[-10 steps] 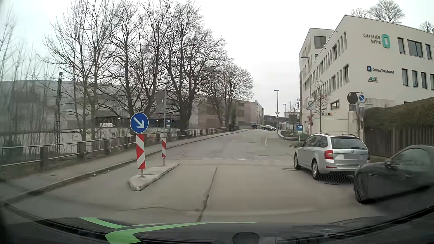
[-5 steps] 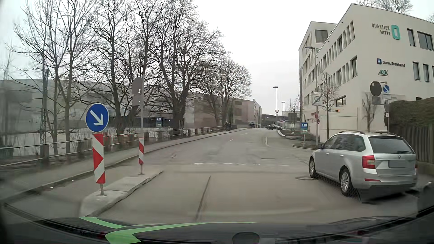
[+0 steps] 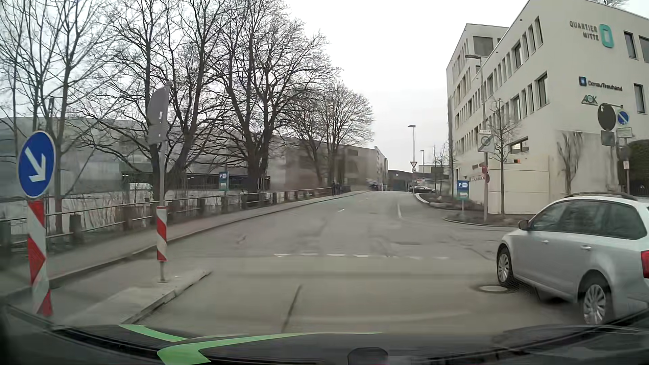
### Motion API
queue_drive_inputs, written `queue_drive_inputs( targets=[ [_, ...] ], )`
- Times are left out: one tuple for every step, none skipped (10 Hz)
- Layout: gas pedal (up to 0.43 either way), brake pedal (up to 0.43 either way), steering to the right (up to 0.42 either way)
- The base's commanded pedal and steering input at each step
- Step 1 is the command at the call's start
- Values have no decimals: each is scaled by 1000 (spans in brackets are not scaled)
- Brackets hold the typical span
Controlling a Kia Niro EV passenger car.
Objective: Follow the waypoints while adhering to traffic rules and regulations
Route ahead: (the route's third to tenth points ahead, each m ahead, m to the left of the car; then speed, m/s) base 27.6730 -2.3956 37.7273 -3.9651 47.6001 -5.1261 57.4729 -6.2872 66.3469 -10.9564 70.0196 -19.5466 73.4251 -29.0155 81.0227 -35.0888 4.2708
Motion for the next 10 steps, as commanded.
queue_drive_inputs(
  targets=[
    [0,195,16],
    [0,171,16],
    [0,171,16],
    [0,171,15],
    [0,171,15],
    [0,171,15],
    [0,171,15],
    [0,171,15],
    [0,171,15],
    [0,165,15]
  ],
)
